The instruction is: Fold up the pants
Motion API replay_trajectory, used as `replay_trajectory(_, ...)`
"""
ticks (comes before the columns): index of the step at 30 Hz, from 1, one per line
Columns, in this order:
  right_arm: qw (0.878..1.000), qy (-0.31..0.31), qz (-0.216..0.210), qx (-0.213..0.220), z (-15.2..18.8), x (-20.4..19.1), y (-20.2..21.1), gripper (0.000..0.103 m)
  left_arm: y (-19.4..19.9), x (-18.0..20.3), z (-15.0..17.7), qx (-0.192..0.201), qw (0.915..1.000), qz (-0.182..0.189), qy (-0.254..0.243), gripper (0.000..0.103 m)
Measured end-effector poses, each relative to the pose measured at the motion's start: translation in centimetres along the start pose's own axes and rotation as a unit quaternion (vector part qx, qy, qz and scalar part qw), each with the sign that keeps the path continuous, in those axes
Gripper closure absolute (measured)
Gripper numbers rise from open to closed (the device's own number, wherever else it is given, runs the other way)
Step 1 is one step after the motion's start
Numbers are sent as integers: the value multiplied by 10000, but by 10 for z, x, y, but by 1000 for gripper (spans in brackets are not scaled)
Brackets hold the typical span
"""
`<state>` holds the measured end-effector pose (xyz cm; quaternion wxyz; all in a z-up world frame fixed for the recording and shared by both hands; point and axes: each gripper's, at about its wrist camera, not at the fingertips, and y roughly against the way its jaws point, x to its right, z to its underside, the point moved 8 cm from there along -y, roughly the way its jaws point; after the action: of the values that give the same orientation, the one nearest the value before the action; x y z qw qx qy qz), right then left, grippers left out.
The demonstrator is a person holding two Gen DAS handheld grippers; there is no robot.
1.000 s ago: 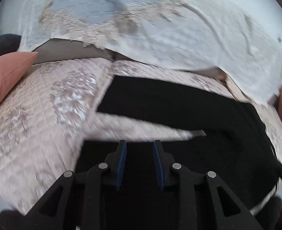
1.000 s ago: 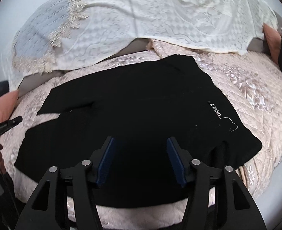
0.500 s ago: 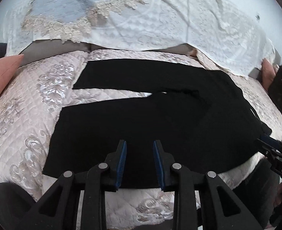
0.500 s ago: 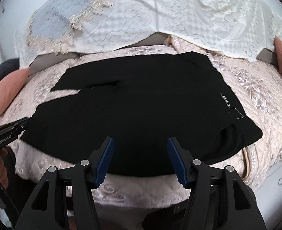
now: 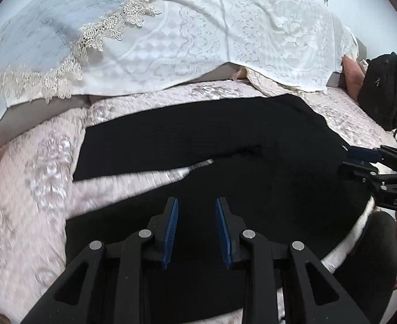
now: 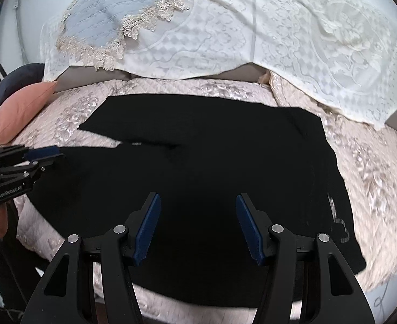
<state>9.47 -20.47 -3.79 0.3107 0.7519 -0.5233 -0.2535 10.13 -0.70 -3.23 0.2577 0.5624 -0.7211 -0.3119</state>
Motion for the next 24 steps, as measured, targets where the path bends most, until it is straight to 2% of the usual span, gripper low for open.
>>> replay_trajectory(11, 9984, 489, -179, -207, -46, 41, -45, 45, -55, -38, -58, -65, 9997, 75, -211, 72)
replay_trajectory(15, 9970, 730, -155, -213, -68, 58, -74, 45, -84, -59, -81, -89, 9994, 18, -324, 72)
replay_trajectory(24, 9908, 1162, -293, -633, -106, 103, -150, 45, -165, -104, -114, -457, 9945, 58, -944, 72)
